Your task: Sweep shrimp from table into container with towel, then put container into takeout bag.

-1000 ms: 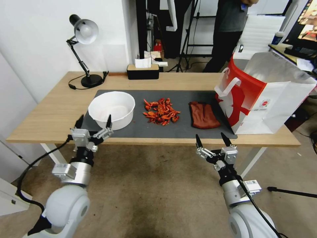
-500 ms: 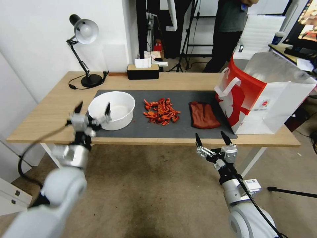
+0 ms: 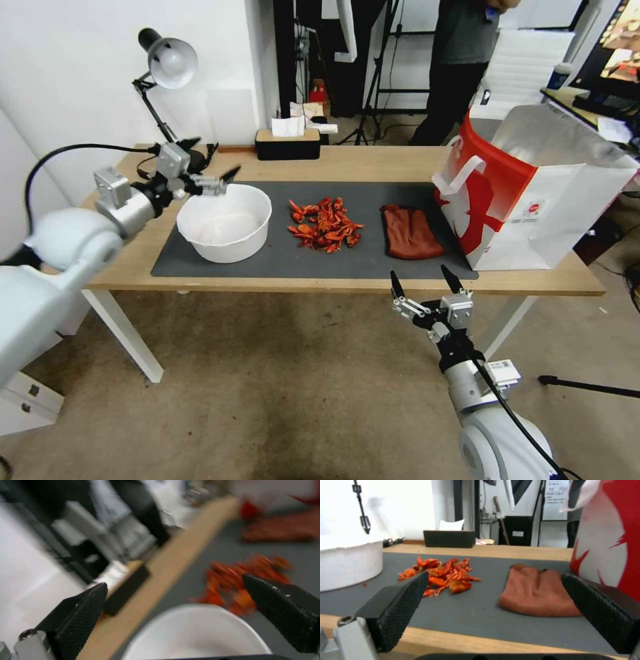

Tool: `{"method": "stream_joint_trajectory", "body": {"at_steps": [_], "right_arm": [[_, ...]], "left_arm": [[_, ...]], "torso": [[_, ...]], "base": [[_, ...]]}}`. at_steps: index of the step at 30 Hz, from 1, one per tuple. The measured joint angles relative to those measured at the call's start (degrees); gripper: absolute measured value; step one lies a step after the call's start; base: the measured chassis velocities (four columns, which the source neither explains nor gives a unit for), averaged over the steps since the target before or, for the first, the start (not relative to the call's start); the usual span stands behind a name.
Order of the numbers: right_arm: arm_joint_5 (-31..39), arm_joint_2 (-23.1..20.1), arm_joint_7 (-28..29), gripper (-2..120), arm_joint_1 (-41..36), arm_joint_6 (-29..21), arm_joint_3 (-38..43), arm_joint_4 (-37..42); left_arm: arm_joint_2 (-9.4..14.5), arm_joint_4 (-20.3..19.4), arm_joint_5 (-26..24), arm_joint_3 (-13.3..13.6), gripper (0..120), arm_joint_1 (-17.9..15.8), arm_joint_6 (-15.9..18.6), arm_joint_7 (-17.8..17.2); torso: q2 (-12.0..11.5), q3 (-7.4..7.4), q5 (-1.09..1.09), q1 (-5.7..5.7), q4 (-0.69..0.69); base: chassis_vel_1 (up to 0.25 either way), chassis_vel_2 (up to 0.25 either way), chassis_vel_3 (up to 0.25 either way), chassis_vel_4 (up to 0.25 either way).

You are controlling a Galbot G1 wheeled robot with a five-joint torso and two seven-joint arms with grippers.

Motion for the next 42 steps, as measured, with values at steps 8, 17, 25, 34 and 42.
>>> {"method": "stream_joint_trajectory", "body": {"at_steps": [8,17,25,34,42], "right_arm": [[0.1,-1.2,0.2,100,0.7,0.3,-1.2,-0.9],[0.2,-2.2,0.6,100,0.6,0.8,-1.4,-1.3],[0.3,-2.6,0.8,100,0.0,1.2,-1.6,-1.2],[0.1,-2.4,1.0,100,-1.2,1.6,-0.9,-0.8],[0.0,-2.2,1.4,100,-1.0,1.6,-0.8,-1.2]], "left_arm": [[4.4,0.9,18.4,1.7,100,-3.9,-2.8,23.7],[6.0,1.9,26.3,6.6,100,-8.5,-4.3,29.6],[5.0,5.6,27.9,13.4,100,-13.7,-5.3,30.6],[-0.4,11.6,29.0,25.7,100,-25.3,-6.3,31.1],[-3.8,15.2,33.6,32.4,100,-31.8,-7.1,34.9]], "torso": [[0.0,0.0,-0.02,-0.01,-0.03],[0.0,0.0,-0.01,-0.01,-0.05],[0.0,0.0,-0.01,-0.01,-0.04],[0.0,0.01,0.0,0.0,-0.06],[0.0,0.0,0.01,-0.01,-0.05]], "base": [[0.0,0.0,0.0,0.0],[0.0,0.0,0.0,0.0],[0.0,0.0,0.0,0.0],[0.0,0.0,0.0,0.0],[0.0,0.0,0.0,0.0]]}}
